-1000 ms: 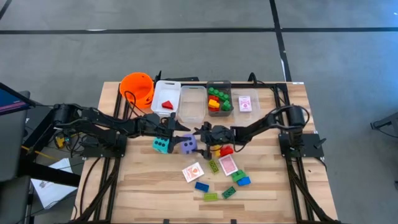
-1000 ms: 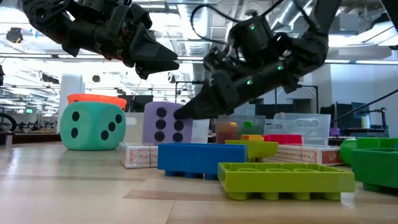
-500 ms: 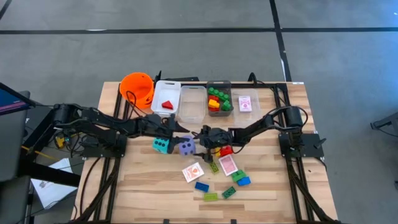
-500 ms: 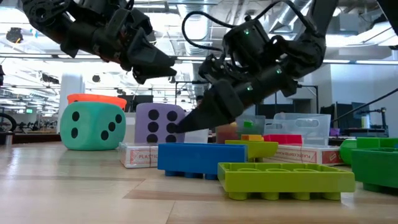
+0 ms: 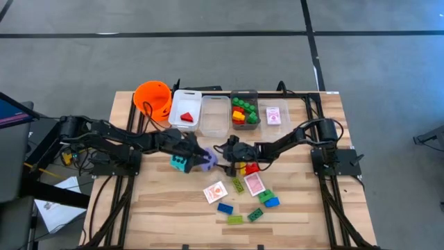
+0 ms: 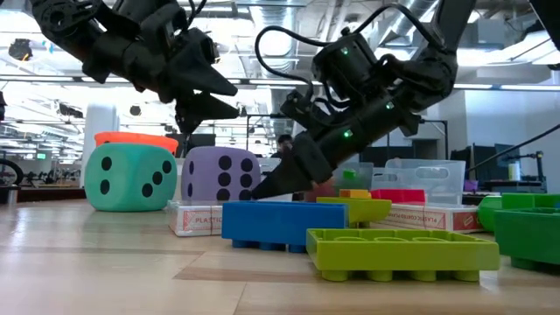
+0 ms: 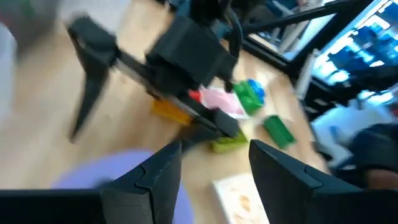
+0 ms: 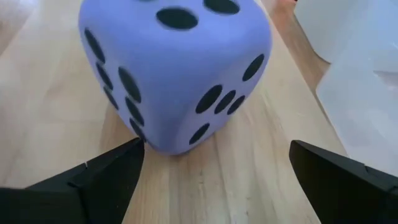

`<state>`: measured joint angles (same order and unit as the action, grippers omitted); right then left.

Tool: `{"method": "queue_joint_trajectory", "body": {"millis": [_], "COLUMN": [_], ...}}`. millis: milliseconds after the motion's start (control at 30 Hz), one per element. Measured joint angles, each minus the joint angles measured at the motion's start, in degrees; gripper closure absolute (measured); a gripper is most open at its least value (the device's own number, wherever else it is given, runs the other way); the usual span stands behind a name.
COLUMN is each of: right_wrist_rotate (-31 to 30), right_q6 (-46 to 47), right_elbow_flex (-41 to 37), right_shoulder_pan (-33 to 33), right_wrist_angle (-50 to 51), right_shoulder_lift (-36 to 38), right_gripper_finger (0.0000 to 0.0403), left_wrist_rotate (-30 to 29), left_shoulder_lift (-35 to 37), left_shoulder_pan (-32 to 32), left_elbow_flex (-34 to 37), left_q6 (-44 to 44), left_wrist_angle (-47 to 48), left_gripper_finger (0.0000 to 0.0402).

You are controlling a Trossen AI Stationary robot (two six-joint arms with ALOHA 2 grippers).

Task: Pick & Place Toys
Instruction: Put the large violet dice into the left transparent bin

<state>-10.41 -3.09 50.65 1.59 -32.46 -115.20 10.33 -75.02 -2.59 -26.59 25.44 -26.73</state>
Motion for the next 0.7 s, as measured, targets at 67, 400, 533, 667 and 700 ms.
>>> {"method": "queue_joint_trajectory", "body": {"millis": [67, 400, 533, 667, 700], "right_wrist_rotate": [0.20, 0.90, 0.92, 0.92, 0.92], "right_q6": [-1.26, -2.93, -2.66, -2.54, -2.73], "right_elbow_flex": [0.00, 0.02, 0.02, 0.02, 0.02], "right_shoulder_pan": [0.34, 0.98, 1.02, 1.02, 1.02], "right_wrist_angle": [0.33, 0.45, 0.41, 0.34, 0.34], "right_shoulder_lift": [0.00, 0.07, 0.07, 0.07, 0.07], "right_gripper_finger": [0.0007, 0.0007, 0.0007, 0.0007, 0.0007], "left_wrist_rotate": [1.30, 1.64, -0.10, -4.78, -6.62], "left_shoulder_lift": [0.00, 0.17, 0.17, 0.17, 0.14], "left_shoulder_pan": [0.02, 0.22, 0.30, 0.40, 0.37], "left_elbow_flex": [0.00, -0.24, -0.24, -0.20, -0.17], "left_q6": [3.83, 9.44, 8.53, 1.85, -0.62], "left_wrist_angle": [2.42, 12.87, 13.84, 14.09, 13.88], "left_gripper_finger": [0.0220, 0.0220, 0.0220, 0.0220, 0.0220]}}
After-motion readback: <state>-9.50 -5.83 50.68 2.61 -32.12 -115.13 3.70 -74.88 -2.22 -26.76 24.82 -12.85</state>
